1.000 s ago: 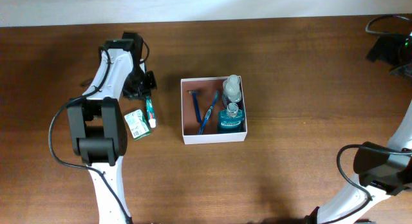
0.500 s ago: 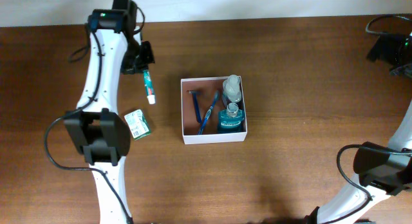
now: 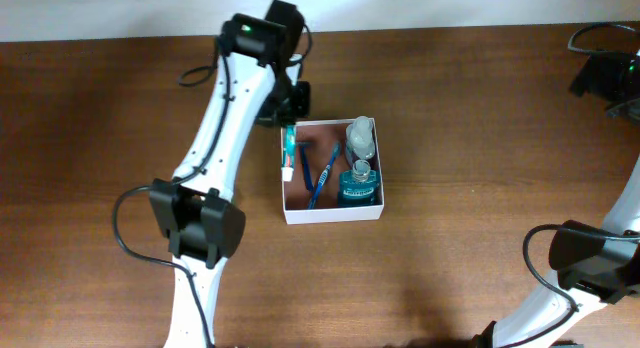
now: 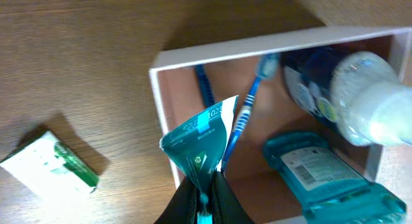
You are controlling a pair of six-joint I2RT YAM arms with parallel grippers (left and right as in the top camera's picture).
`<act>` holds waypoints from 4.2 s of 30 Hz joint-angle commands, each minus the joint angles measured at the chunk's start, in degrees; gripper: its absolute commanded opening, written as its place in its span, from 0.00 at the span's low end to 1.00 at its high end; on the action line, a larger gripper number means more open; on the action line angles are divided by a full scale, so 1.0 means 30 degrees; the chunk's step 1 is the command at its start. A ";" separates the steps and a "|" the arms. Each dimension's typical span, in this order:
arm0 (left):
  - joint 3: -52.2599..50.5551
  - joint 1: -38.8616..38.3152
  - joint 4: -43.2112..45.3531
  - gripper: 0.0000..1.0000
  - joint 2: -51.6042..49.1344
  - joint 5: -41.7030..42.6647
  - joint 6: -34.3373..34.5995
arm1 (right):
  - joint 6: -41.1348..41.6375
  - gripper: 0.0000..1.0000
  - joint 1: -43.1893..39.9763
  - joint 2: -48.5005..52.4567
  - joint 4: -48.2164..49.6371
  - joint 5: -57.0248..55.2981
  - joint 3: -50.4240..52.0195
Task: Pack container
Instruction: 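Carry the toothpaste tube right and lower it into the box, then release the tube and move the left gripper over the Dettol soap box, then lower the left gripper and close it on the soap box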
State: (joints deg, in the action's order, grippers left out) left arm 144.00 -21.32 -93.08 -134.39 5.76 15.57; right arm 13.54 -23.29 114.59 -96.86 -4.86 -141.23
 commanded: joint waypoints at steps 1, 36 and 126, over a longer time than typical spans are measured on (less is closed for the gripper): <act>0.0372 -0.0393 -0.0073 0.05 0.0087 0.0080 -0.0313 | 0.0073 0.99 -0.0124 -0.0321 0.0058 0.0036 -0.0248; 0.0423 0.3075 -0.1209 0.51 0.0226 0.1763 0.0284 | 0.0073 0.99 -0.0124 -0.0321 0.0051 0.0036 -0.0248; -1.3690 0.6914 0.3898 0.40 0.0080 -0.0627 0.0284 | 0.0073 0.99 -0.0124 -0.0321 0.0051 0.0036 -0.0248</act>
State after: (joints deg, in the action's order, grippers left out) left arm 103.37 -0.93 -81.82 -134.32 4.27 16.32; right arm 13.52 -23.29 114.59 -96.86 -4.86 -141.23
